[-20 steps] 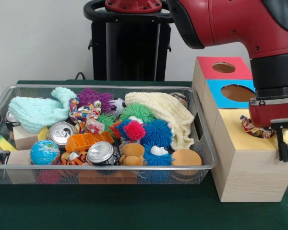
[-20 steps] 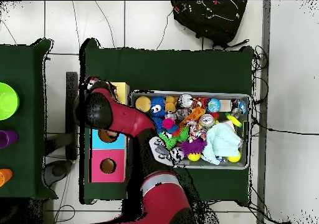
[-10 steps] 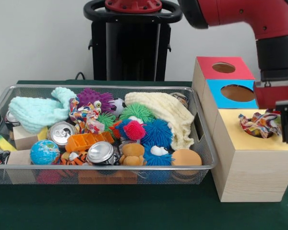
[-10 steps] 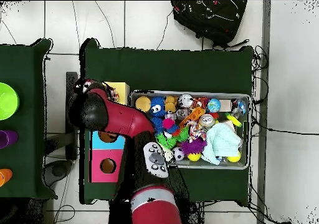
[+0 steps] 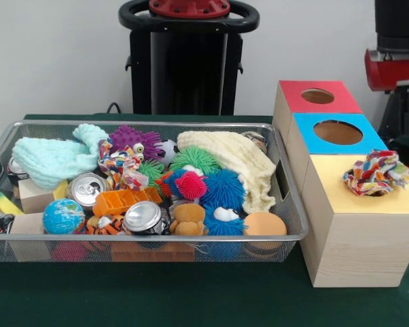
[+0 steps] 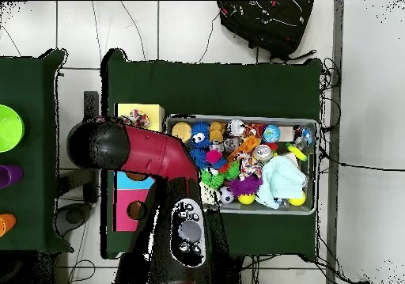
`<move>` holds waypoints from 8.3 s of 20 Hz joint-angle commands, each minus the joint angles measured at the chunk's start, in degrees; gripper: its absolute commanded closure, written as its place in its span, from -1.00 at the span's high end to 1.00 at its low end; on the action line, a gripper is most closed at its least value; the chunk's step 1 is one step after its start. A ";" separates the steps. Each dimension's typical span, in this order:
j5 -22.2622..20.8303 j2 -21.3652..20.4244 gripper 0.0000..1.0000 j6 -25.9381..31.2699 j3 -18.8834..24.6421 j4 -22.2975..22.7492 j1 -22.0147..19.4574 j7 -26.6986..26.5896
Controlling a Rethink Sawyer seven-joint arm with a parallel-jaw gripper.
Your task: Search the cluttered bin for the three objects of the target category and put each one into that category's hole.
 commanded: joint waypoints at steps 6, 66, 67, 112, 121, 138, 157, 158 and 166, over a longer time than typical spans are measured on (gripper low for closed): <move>-5.42 -2.10 -1.00 19.75 -9.55 -11.29 1.98 14.63; 1.44 7.80 -1.00 -0.39 -2.22 -7.08 0.45 14.08; 1.63 7.94 -1.00 -0.65 -2.07 -7.05 0.50 14.11; 6.19 15.15 -1.00 -10.58 -0.51 -9.47 1.60 11.50; 5.95 14.95 -1.00 -10.70 -0.05 -9.65 1.07 10.43; 2.17 6.16 -1.00 10.52 -10.47 -14.69 4.53 12.20; 5.52 2.69 -1.00 14.26 -12.17 -6.40 8.80 17.77; 5.50 2.81 -1.00 14.42 -12.24 -6.58 8.71 17.77; 3.99 4.10 -1.00 15.80 -12.97 -9.20 8.54 16.86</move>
